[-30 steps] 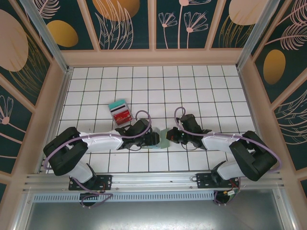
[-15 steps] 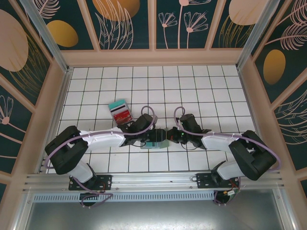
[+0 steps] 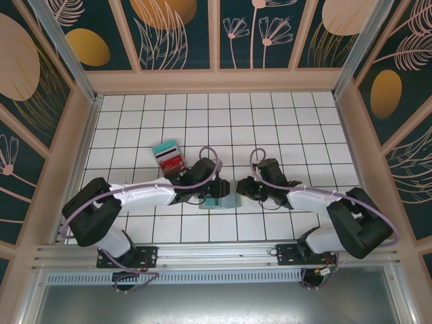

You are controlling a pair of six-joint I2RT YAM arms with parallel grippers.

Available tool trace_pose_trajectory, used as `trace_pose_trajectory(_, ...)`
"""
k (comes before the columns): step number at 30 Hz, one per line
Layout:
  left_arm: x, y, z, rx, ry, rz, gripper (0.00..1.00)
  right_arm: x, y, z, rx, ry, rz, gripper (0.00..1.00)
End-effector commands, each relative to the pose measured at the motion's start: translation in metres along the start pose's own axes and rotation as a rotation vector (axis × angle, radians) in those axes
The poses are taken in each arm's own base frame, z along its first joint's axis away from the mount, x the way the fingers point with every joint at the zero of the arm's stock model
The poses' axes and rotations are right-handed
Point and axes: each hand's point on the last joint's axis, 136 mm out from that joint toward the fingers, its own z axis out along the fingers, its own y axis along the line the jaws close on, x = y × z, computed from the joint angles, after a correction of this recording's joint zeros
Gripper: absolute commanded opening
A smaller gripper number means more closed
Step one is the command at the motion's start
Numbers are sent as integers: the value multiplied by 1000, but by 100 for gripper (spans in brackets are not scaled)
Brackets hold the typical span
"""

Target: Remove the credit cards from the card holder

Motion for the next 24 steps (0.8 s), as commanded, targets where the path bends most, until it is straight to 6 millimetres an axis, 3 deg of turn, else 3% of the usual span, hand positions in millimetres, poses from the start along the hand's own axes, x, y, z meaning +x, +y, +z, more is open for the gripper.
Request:
trace_pose_trajectory(1, -2, 33, -11, -99, -32, -34, 31, -21, 9, -16, 21, -58, -47, 29)
trace_pose_trajectory(5, -2, 54, -17, -132, -47, -66, 27, -29, 20, -24, 25, -74, -74, 34)
trace_pose_trajectory(10, 2, 65, -13, -153, -34, -63, 22, -30, 44, -24, -46, -69, -92, 34)
trace_pose_trajectory(16, 10, 74, -7, -174, -9, -60, 18, -11, 62, -1, -102, 17, -82, 22)
trace_pose_trajectory(24, 23, 82, -2, -178, 30, -65, 11, 14, 68, 25, -134, 105, -74, 14)
